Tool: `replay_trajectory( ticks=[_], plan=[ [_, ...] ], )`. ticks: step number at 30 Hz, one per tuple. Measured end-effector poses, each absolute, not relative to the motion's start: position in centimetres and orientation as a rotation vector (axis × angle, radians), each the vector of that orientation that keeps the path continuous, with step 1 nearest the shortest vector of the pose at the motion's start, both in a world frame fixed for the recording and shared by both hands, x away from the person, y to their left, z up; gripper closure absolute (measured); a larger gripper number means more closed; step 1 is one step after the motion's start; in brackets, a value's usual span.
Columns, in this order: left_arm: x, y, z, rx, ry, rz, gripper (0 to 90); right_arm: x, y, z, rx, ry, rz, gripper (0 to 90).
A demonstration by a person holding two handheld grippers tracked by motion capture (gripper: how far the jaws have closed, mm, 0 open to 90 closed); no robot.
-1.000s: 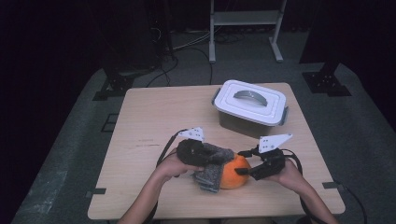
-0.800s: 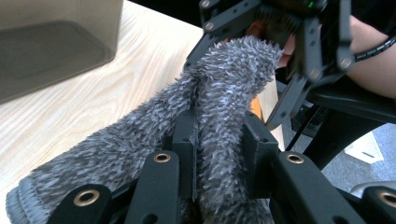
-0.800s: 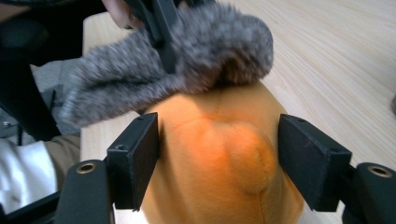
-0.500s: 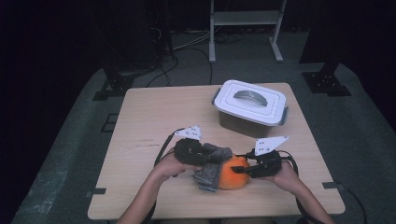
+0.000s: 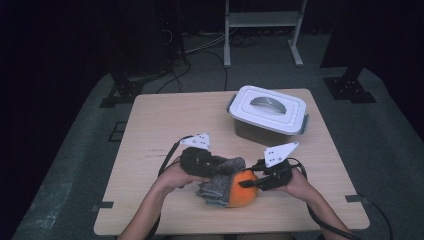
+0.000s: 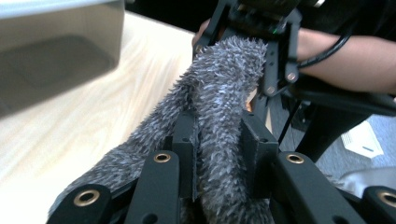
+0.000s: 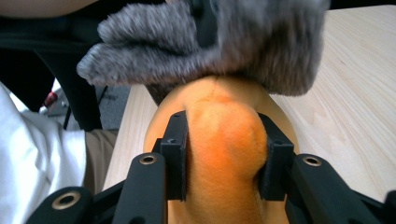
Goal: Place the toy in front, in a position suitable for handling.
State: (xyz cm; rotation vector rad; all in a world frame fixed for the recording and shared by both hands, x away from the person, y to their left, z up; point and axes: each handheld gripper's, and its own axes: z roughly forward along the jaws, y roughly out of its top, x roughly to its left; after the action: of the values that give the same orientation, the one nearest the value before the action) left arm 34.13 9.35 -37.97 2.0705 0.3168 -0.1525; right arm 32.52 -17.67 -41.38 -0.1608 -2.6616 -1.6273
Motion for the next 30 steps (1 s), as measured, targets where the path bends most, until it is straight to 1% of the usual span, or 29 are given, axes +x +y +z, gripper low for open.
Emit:
replay_trajectory(
  ticks=[3,8,10,12,13,17,20,22,24,26,28,30],
  plan=[
    [34.2,9.4,-38.8,2.066,0.338,-0.173,70.5,32.7,-18.3,-41.7,-0.152,-2.686,-1.613,60.7],
    [34.2,9.9,-39.5,2.087,0.362,-0.173,70.4,33.0,-20.3,-42.5,-0.199,-2.665,-1.634,58.7],
    [34.2,9.9,-39.8,2.083,0.371,-0.181,70.3,33.2,-20.9,-42.7,-0.237,-2.651,-1.642,55.5],
    [34.1,9.6,-39.9,2.081,0.366,-0.185,70.2,33.3,-21.1,-42.8,-0.287,-2.628,-1.631,49.7],
    [34.0,9.5,-39.9,2.078,0.369,-0.184,70.2,33.3,-21.1,-42.6,-0.319,-2.626,-1.613,46.4],
    [34.0,9.1,-39.9,2.071,0.361,-0.193,70.1,32.7,-20.8,-41.7,-0.413,-2.652,-1.573,38.0],
    [33.7,8.7,-39.8,2.067,0.351,-0.204,69.7,32.0,-20.7,-40.9,-0.455,-2.645,-1.617,35.9],
    [33.5,8.3,-39.7,2.068,0.334,-0.203,69.8,31.6,-20.4,-40.6,-0.46,-2.652,-1.608,35.2],
    [33.3,8.1,-39.6,2.072,0.327,-0.207,69.7,31.2,-19.8,-40.7,-0.433,-2.701,-1.564,32.3],
    [33.3,8.2,-39.6,2.083,0.321,-0.197,69.7,31.1,-19.4,-41.5,-0.412,-2.732,-1.529,32.6],
    [33.3,8.5,-39.4,2.081,0.326,-0.194,69.7,31.3,-19.5,-42.0,-0.433,-2.684,-1.546,35.0],
    [33.5,8.7,-39.4,2.092,0.337,-0.175,69.7,31.4,-19.8,-42.2,-0.422,-2.669,-1.545,40.8]
  ],
)
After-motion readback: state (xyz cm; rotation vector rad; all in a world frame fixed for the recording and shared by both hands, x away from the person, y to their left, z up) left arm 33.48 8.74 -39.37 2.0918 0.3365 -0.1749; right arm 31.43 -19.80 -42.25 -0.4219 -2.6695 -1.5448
